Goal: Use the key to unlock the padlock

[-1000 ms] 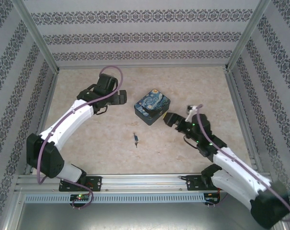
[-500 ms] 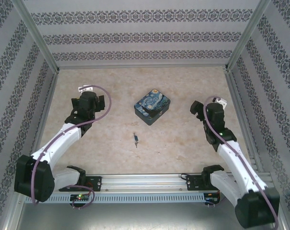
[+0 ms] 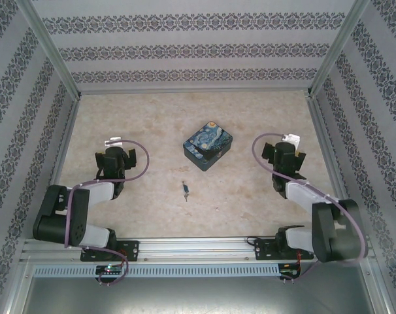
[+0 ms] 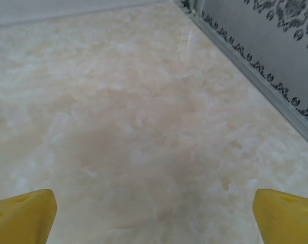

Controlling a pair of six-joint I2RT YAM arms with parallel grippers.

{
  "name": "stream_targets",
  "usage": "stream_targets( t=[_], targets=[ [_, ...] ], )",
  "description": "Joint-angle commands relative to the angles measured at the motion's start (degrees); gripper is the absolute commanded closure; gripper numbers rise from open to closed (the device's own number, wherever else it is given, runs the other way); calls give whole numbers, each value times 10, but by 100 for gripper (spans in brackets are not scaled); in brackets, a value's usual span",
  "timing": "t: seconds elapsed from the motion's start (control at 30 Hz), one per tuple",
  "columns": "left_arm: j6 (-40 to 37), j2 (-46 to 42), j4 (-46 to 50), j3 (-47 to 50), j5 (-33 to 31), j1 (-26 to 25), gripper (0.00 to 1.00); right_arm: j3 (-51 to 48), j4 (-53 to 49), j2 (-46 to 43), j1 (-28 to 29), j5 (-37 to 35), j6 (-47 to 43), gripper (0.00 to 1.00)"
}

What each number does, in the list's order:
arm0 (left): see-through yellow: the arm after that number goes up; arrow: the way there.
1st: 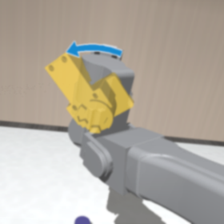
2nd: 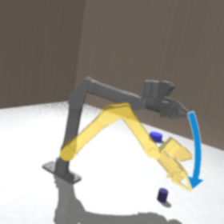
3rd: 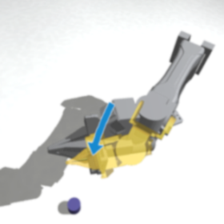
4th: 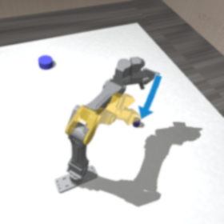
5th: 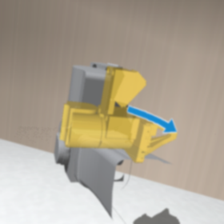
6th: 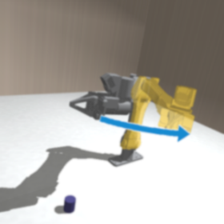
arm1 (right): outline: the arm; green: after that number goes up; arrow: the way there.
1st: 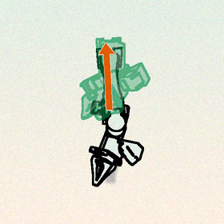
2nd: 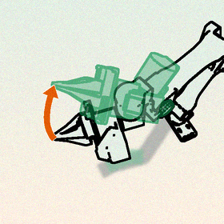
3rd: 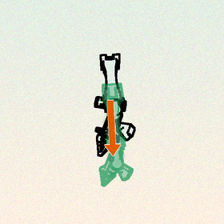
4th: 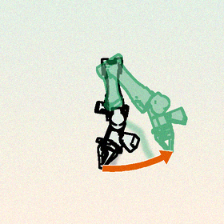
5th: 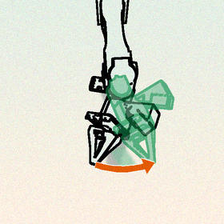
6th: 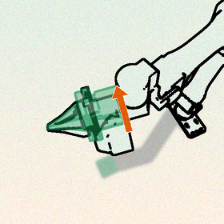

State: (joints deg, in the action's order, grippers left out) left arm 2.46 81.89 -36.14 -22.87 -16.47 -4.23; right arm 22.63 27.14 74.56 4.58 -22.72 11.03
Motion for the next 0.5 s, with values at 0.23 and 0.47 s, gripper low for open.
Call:
stream_targets(
  t=[0.23, 0.47],
  targets=[
    [-11, 74, -120, -3, 102, 28, 1, -1, 226, 115, -24, 167, -91, 2],
    [-9, 77, -121, -5, 114, 34, 0, -8, 251, 123, -36, 187, -88, 2]
  ],
)
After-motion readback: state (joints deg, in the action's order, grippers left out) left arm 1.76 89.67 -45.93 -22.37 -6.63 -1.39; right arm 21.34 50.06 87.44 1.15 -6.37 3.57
